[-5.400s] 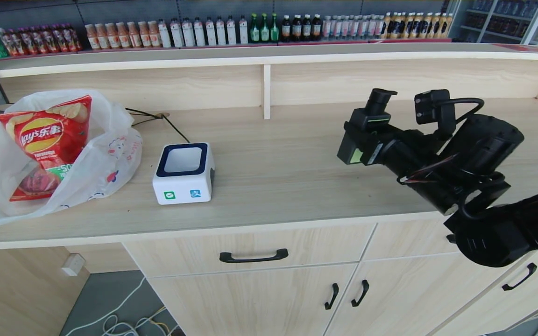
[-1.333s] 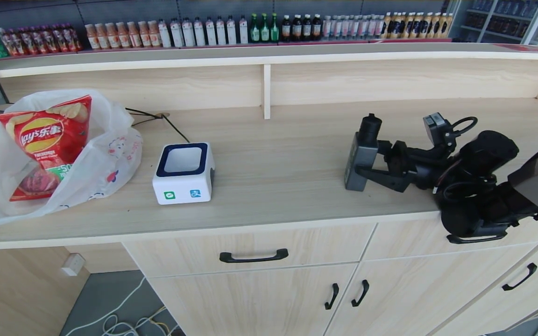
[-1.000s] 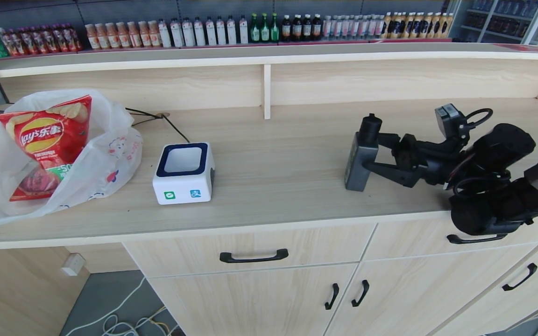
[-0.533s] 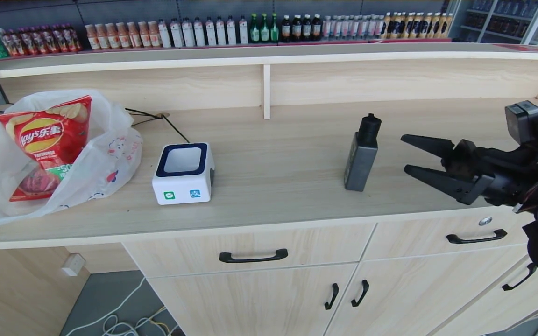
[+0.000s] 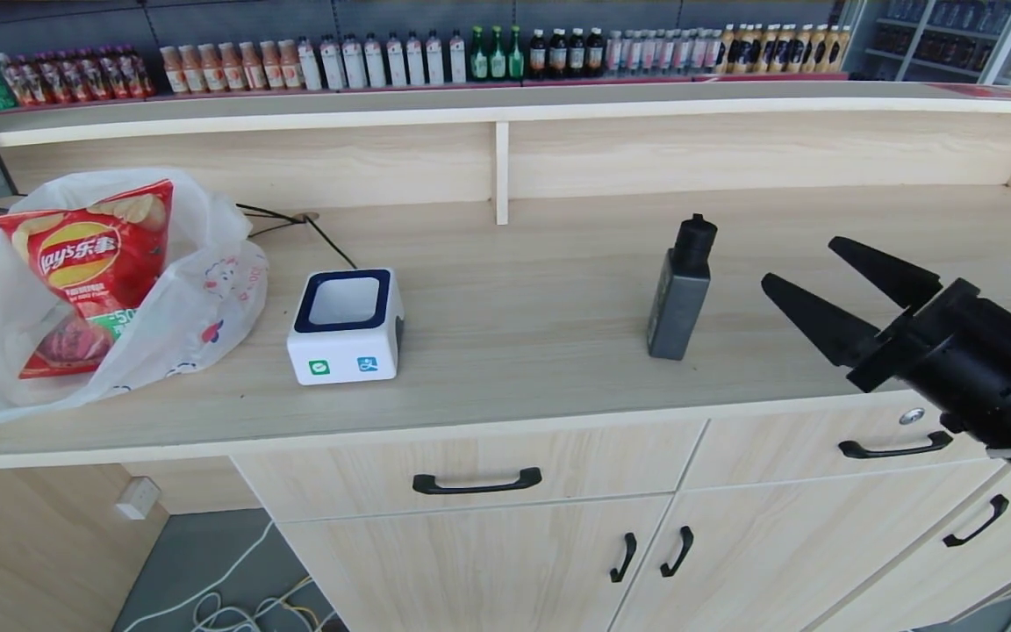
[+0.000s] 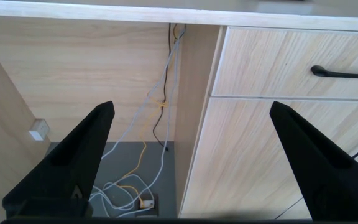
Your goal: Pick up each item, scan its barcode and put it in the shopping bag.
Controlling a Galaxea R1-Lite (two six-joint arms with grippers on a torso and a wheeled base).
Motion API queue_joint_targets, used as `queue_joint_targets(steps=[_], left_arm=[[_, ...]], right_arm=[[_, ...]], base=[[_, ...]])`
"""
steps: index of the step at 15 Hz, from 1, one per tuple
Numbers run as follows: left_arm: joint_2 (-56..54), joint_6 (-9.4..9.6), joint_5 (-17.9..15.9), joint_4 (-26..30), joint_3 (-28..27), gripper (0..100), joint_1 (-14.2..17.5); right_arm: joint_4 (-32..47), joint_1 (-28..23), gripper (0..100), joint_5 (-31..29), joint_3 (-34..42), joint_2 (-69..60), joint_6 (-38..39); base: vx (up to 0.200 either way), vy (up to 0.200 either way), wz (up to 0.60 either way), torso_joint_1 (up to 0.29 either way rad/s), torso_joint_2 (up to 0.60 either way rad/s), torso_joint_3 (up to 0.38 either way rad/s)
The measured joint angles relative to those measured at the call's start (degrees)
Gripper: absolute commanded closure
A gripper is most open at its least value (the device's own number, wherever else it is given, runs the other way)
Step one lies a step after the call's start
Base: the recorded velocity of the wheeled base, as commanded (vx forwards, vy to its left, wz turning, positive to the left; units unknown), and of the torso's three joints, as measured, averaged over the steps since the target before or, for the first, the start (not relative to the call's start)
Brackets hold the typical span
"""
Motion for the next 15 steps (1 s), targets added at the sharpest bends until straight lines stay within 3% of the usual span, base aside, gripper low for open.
queue_joint_targets(steps=[4, 5, 8, 15], left_arm=[[0.0, 0.0, 0.0, 0.0, 0.0, 0, 0.0], [0.0, 0.0, 0.0, 0.0, 0.0, 0, 0.0], [0.0, 0.0, 0.0, 0.0, 0.0, 0, 0.0], [0.0, 0.0, 0.0, 0.0, 0.0, 0, 0.0]], right_arm=[[5.7, 16.0, 0, -34.4, 1.6, -2.0, -4.2], [8.3, 19.2, 0, -39.5, 1.6, -2.2, -4.7], [13.5, 22.9, 0, -46.1, -1.3, -1.3, -4.9], [11.8, 27.5, 0, -49.7, -8.9, 5.9, -5.4]], base=[[0.0, 0.0, 0.0, 0.0, 0.0, 0.0], [0.0, 0.0, 0.0, 0.0, 0.0, 0.0], [0.0, 0.0, 0.0, 0.0, 0.0, 0.0], [0.0, 0.0, 0.0, 0.0, 0.0, 0.0]])
